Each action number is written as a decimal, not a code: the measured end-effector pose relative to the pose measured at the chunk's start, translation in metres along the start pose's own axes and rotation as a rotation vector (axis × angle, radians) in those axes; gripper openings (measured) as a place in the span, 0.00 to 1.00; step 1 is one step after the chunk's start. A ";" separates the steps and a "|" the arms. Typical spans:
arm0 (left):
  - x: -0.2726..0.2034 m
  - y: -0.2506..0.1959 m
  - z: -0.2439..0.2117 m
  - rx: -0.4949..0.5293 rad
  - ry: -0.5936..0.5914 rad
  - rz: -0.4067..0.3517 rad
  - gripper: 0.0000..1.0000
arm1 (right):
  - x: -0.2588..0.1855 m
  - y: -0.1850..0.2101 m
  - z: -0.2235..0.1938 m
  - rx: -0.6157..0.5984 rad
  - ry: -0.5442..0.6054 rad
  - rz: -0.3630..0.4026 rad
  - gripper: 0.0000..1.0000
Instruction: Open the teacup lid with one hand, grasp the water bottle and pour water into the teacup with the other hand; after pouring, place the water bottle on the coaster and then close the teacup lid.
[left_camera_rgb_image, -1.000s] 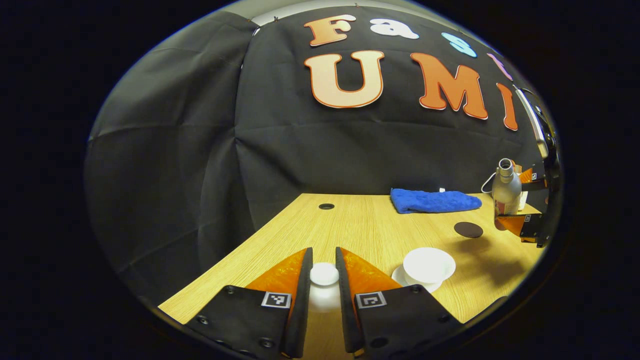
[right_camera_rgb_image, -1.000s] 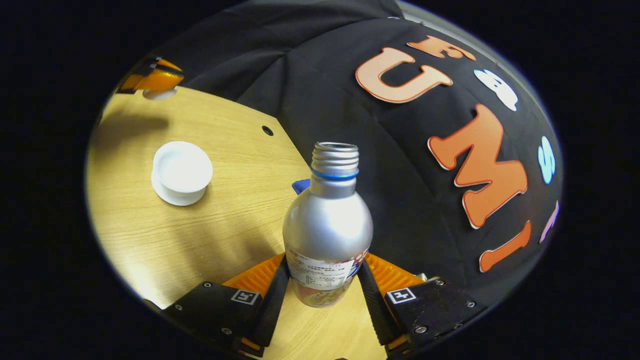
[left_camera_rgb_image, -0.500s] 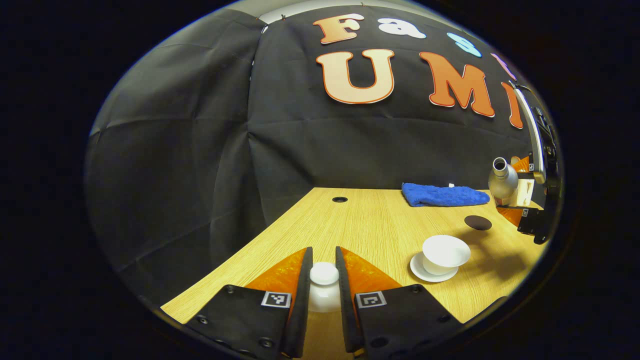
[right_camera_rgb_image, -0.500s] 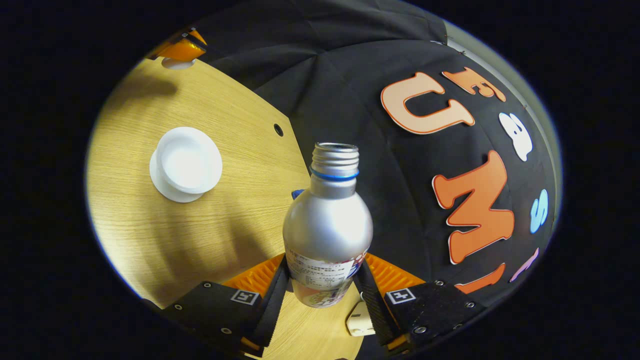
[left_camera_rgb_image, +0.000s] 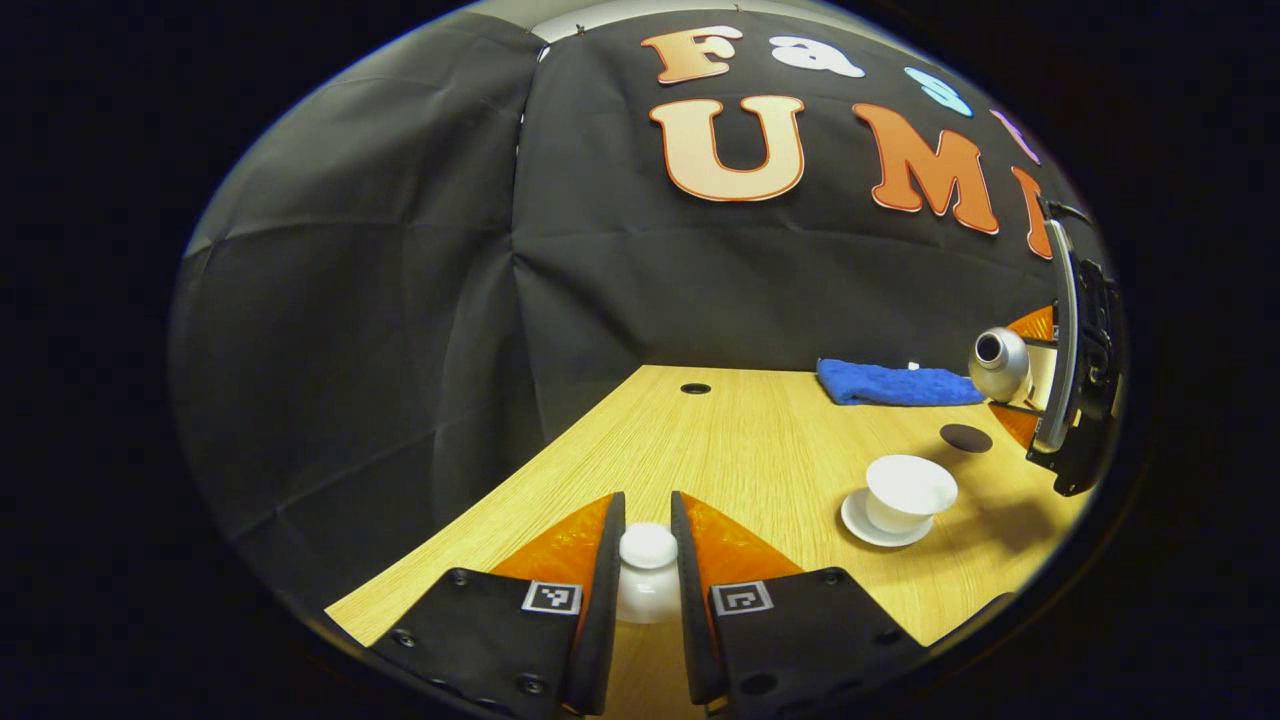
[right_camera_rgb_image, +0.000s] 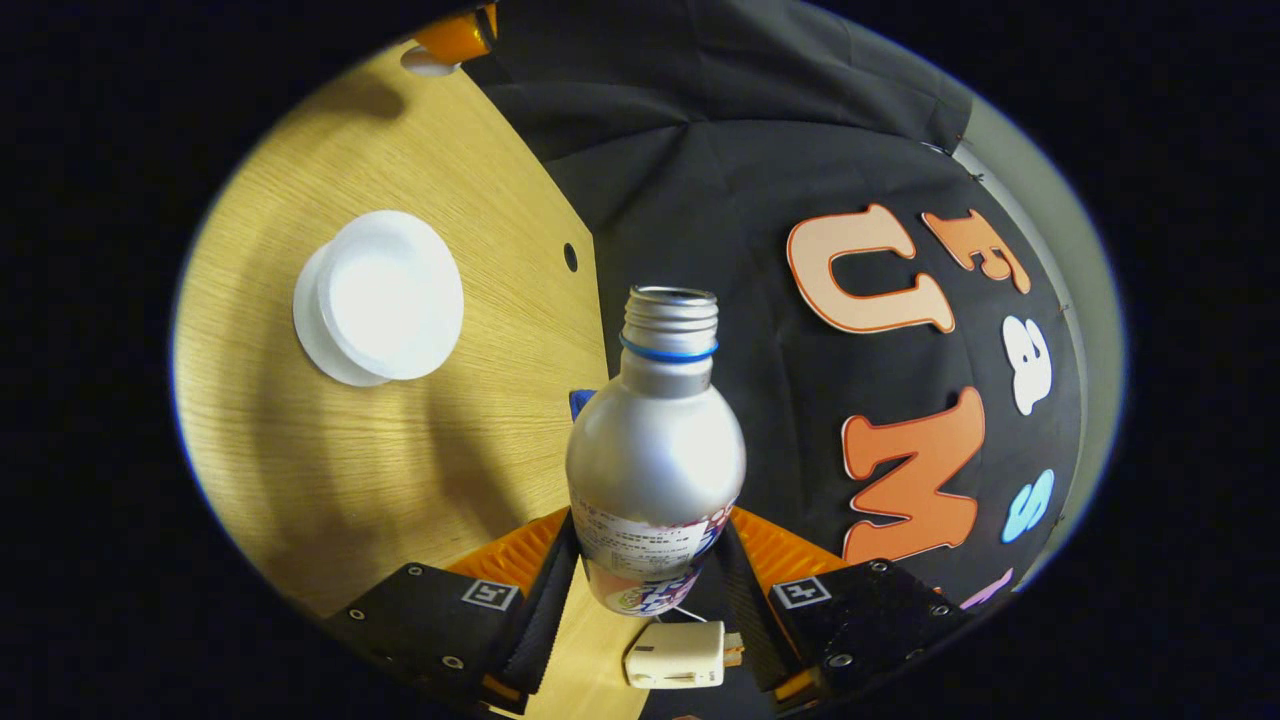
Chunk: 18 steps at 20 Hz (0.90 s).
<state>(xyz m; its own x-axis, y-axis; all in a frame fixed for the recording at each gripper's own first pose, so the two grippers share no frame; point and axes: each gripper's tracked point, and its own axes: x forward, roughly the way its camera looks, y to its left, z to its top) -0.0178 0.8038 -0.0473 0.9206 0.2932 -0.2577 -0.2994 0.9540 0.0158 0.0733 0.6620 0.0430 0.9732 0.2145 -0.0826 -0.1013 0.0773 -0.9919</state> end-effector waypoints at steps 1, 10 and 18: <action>0.002 0.002 -0.004 -0.004 -0.001 0.002 0.33 | -0.001 0.001 0.002 -0.031 -0.006 -0.016 0.77; -0.009 0.022 -0.020 -0.006 0.014 0.022 0.33 | -0.004 0.003 0.015 -0.272 -0.046 -0.102 0.77; -0.015 0.025 -0.020 -0.009 0.011 0.025 0.33 | 0.000 0.010 0.024 -0.409 -0.079 -0.144 0.77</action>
<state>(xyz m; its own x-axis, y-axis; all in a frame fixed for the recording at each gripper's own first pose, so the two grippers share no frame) -0.0437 0.8224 -0.0624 0.9100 0.3167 -0.2675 -0.3250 0.9456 0.0138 0.0670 0.6865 0.0354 0.9511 0.3047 0.0510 0.1396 -0.2768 -0.9507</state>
